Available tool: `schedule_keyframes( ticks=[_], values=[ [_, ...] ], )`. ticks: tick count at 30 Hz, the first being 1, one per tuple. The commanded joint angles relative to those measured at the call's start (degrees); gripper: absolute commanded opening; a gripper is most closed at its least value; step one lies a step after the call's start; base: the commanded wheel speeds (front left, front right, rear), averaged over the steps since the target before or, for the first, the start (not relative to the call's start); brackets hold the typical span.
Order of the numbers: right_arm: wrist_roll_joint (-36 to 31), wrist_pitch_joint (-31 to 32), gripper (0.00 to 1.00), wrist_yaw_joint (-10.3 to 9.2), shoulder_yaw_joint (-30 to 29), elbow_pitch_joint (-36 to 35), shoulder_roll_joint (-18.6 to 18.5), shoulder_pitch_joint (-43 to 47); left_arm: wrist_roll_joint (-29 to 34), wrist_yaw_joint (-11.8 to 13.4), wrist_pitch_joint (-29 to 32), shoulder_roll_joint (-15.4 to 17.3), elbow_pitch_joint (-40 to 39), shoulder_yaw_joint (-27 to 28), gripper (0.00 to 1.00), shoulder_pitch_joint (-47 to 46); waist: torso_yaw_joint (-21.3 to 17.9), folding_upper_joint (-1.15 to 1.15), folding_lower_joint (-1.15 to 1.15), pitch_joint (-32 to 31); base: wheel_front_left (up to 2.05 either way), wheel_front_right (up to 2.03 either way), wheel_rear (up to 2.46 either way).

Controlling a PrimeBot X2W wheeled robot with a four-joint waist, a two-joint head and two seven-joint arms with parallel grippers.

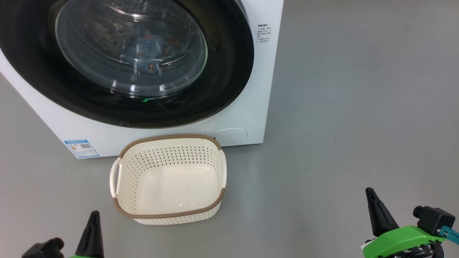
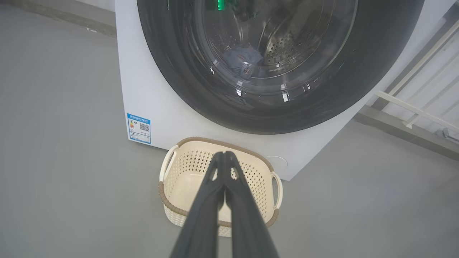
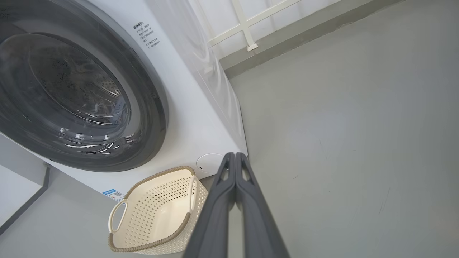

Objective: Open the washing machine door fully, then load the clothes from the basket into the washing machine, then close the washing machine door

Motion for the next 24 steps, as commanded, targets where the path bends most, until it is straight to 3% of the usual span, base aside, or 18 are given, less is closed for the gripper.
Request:
schedule_keyframes(
  ticks=[1, 24],
  values=[
    [1.98, 0.4, 0.0, -0.06, -0.51, -1.76, -0.32, -0.86, -2.09, -0.01, 0.43, 0.65, -1.15, 0.91, 0.0, -1.49, 0.03, 0.0, -0.01, -0.1, 0.0, 0.0, 0.0],
    [14.46, 4.3, 0.0, -0.12, -1.57, -3.24, 0.66, -0.81, -15.52, -0.03, 4.31, 0.26, -1.14, 1.9, 0.0, -2.52, 0.23, 0.0, -0.01, -1.06, 0.0, 0.0, 0.0]
  ],
)
